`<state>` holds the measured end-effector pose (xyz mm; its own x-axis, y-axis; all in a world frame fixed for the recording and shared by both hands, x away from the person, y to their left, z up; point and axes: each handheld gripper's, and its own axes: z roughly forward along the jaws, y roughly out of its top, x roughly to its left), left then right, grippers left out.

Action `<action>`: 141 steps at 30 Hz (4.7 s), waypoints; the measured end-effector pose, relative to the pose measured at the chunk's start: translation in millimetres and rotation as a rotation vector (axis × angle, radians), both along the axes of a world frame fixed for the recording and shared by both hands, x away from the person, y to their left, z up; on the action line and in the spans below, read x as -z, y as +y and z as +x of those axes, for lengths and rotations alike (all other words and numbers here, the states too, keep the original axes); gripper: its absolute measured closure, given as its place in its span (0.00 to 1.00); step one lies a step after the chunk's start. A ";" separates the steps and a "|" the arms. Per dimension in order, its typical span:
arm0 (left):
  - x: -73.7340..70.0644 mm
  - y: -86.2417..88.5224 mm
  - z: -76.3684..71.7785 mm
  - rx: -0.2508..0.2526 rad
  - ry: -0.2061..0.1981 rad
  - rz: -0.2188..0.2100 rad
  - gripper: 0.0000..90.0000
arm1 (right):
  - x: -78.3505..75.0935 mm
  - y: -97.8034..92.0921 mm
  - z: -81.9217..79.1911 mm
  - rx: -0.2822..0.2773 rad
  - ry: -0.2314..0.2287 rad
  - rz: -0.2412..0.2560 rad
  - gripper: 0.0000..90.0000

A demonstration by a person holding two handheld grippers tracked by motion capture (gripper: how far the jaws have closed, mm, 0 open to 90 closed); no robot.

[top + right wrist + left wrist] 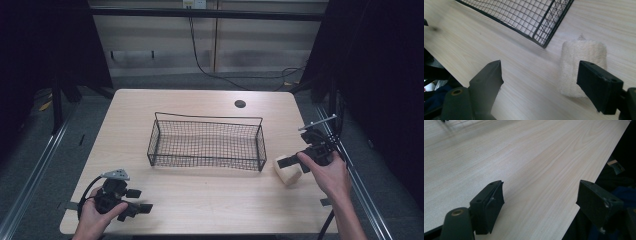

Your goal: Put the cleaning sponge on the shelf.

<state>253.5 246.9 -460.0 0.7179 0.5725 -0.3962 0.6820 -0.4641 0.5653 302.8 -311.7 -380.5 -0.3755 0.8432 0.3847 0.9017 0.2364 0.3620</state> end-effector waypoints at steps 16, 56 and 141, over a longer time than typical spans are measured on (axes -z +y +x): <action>0.1 -0.2 0.0 -0.003 0.000 0.000 0.24 | 8.1 -11.3 21.6 0.004 0.101 -0.069 0.25; -0.1 0.0 -0.1 0.002 0.003 -0.002 0.24 | 65.7 -9.9 43.0 -0.038 0.268 -0.230 0.21; 0.3 -1.1 -0.5 0.003 0.004 0.000 0.24 | -4.6 -12.9 24.1 -0.091 0.177 -0.077 0.28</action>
<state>253.0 245.8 -460.3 0.7181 0.5705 -0.3985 0.6827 -0.4662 0.5626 327.0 -324.6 -375.9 -0.3837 0.8386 0.3867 0.9233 0.3406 0.1776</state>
